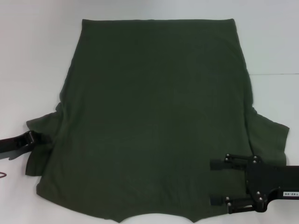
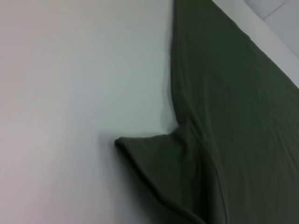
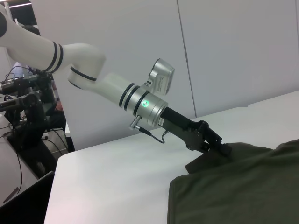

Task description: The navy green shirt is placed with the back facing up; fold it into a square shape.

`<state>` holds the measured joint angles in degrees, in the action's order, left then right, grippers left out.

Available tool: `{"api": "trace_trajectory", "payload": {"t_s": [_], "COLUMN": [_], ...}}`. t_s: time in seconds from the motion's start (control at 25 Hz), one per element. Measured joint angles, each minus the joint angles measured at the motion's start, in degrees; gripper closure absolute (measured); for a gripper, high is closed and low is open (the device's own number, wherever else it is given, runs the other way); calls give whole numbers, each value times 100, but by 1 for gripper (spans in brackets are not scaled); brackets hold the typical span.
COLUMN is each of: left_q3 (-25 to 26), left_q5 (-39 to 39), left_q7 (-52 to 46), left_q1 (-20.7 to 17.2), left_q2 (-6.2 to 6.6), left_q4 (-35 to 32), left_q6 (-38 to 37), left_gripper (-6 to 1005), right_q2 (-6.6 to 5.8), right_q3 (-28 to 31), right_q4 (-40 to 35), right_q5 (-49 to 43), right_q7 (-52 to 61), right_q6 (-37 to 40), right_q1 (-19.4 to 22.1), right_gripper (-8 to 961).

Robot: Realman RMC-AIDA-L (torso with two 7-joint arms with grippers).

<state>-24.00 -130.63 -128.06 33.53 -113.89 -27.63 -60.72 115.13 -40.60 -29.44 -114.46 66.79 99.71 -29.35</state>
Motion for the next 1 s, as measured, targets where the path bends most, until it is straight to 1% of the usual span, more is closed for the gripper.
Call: {"api": "trace_trajectory", "payload": {"t_s": [0.24, 0.44, 0.56, 0.72, 0.8, 1.0], "left_q3": [-100, -103, -95, -34, -15, 53], "left_q5": [-6, -6, -8, -268, -626, -1455], "left_q7": [-13, -20, -39, -196, -342, -641], "left_q1": [30, 31, 48, 153, 261, 558], "left_q2": [14, 16, 43, 215, 309, 479], "left_q4": [11, 12, -33, -233, -372, -592], "left_q6": [3, 13, 40, 49, 46, -15], "left_gripper": [804, 997, 997, 996, 997, 997], "right_q2": [-2, -2, -1, -1, -1, -1], "right_q3": [0, 0, 0, 0, 0, 0], "right_q4": [0, 0, 0, 0, 0, 0], "right_q5": [-6, -6, -6, -6, -6, -6], "right_q7": [0, 0, 0, 0, 1, 18], "right_q6": [5, 4, -3, -7, -6, -2], "right_q1": [-5, -4, -2, 14, 21, 32], "right_gripper": [55, 56, 56, 56, 56, 55]}}
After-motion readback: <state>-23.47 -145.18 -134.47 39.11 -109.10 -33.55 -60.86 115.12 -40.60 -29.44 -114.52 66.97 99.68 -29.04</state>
